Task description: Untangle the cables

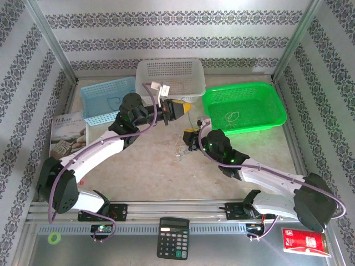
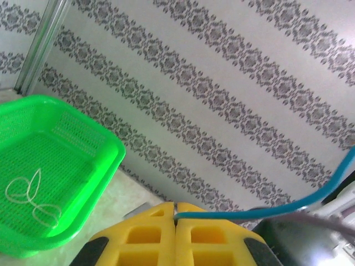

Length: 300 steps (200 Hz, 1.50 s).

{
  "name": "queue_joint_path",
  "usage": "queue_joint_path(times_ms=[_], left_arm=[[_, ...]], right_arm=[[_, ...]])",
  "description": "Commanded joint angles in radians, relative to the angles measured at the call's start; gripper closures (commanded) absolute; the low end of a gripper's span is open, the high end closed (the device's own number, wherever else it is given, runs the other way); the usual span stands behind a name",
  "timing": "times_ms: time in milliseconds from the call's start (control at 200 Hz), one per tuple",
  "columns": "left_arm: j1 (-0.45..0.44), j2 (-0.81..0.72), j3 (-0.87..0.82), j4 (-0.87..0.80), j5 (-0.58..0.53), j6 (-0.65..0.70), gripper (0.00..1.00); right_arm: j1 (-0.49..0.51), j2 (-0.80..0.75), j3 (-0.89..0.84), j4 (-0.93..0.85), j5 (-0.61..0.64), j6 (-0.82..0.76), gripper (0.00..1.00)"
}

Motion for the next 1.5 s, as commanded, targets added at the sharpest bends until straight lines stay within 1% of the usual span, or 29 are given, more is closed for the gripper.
queue_joint_path(times_ms=[0,200,340,515,680,864,999,1029,1089,1154,1364,1494], left_arm=[[0.012,-0.019,0.091,0.014,-0.015,-0.07,1.0],[0.021,-0.013,0.23,-0.08,-0.033,-0.082,1.0],[0.047,-0.006,0.328,-0.134,-0.033,-0.09,1.0],[0.092,-0.003,0.42,-0.21,-0.042,-0.079,1.0],[0.143,-0.007,0.45,-0.194,-0.041,-0.13,1.0],[0.179,-0.011,0.472,-0.117,-0.027,-0.231,1.0],[0.198,-0.012,0.504,-0.078,-0.028,-0.299,1.0],[0.201,-0.011,0.516,-0.068,-0.028,-0.313,1.0],[0.209,-0.009,0.544,-0.07,-0.033,-0.328,1.0],[0.215,-0.008,0.581,-0.094,-0.037,-0.32,1.0],[0.234,-0.013,0.678,-0.217,-0.063,-0.234,1.0],[0.275,-0.025,0.684,-0.304,-0.093,-0.157,1.0]], right_arm=[[-0.009,0.042,-0.043,0.112,0.066,0.015,0.85],[-0.013,0.123,-0.089,0.187,0.089,0.051,0.86],[-0.013,0.177,-0.109,0.224,0.095,0.073,0.86],[-0.014,0.24,-0.132,0.268,0.101,0.101,0.81],[-0.015,0.3,-0.152,0.302,0.115,0.118,0.75],[-0.017,0.378,-0.159,0.327,0.111,0.141,0.73],[-0.019,0.434,-0.159,0.382,0.106,0.161,0.72],[-0.019,0.445,-0.159,0.391,0.104,0.165,0.7],[-0.019,0.467,-0.164,0.408,0.105,0.174,0.61],[-0.02,0.488,-0.171,0.429,0.104,0.188,0.56],[-0.02,0.514,-0.196,0.479,0.106,0.216,0.55],[-0.019,0.493,-0.196,0.49,0.08,0.219,0.54]])
